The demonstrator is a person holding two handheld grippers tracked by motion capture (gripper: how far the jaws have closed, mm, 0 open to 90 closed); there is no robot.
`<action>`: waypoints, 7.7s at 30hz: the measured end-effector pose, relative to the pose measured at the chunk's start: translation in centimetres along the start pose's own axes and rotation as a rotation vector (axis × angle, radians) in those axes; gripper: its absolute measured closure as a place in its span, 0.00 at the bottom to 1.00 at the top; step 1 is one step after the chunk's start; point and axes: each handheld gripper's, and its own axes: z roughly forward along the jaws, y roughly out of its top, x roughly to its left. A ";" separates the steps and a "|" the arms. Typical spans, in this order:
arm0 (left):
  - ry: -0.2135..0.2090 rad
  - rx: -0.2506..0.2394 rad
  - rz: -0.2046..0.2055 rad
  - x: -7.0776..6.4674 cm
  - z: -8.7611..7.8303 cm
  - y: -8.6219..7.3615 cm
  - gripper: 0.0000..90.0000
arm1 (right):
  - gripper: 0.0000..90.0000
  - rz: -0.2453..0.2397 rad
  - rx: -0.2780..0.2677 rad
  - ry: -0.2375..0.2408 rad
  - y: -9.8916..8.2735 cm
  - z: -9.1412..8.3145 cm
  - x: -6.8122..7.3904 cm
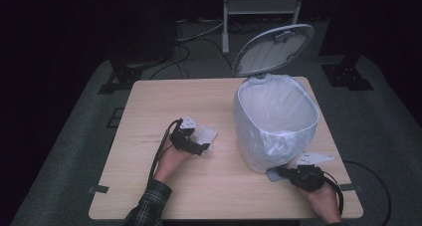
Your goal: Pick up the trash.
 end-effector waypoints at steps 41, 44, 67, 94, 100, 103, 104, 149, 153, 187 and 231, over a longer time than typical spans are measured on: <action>-0.087 0.040 0.065 -0.9 0.0 -0.5 0.82 | 1.00 -0.003 -0.001 -0.002 0.0 0.0 0.0; -0.106 0.028 0.053 -0.8 -0.3 -0.5 0.82 | 1.00 -0.003 -0.002 -0.001 0.0 0.0 0.0; -0.187 -0.079 0.010 -1.3 -4.0 0.7 0.84 | 1.00 -0.005 0.001 -0.004 0.0 0.0 0.0; -0.251 -0.170 0.038 -2.5 -8.1 4.2 0.85 | 1.00 -0.005 0.001 -0.004 0.0 0.0 0.0; -0.269 -0.198 0.058 -3.0 -9.3 5.4 0.85 | 1.00 -0.004 0.000 -0.002 0.0 0.0 0.0; -0.275 -0.205 0.068 -3.2 -9.6 5.7 0.85 | 1.00 -0.005 -0.001 -0.003 0.0 0.0 0.0; -0.280 -0.209 0.069 -3.3 -9.8 5.9 0.85 | 1.00 -0.005 -0.001 -0.003 0.0 0.0 0.0; -0.435 -0.379 0.165 -6.2 -14.3 13.9 0.85 | 1.00 -0.002 -0.002 -0.001 0.0 0.0 0.0; -0.444 -0.388 0.178 -6.7 -14.4 14.7 0.85 | 1.00 -0.002 -0.002 0.000 0.0 0.0 0.0; -0.460 -0.430 0.231 -10.0 -11.1 20.1 0.85 | 1.00 -0.003 -0.001 -0.001 0.0 0.0 0.0; -0.362 -0.427 0.254 -12.1 -8.2 22.3 0.50 | 1.00 -0.005 0.000 -0.002 0.0 0.0 0.0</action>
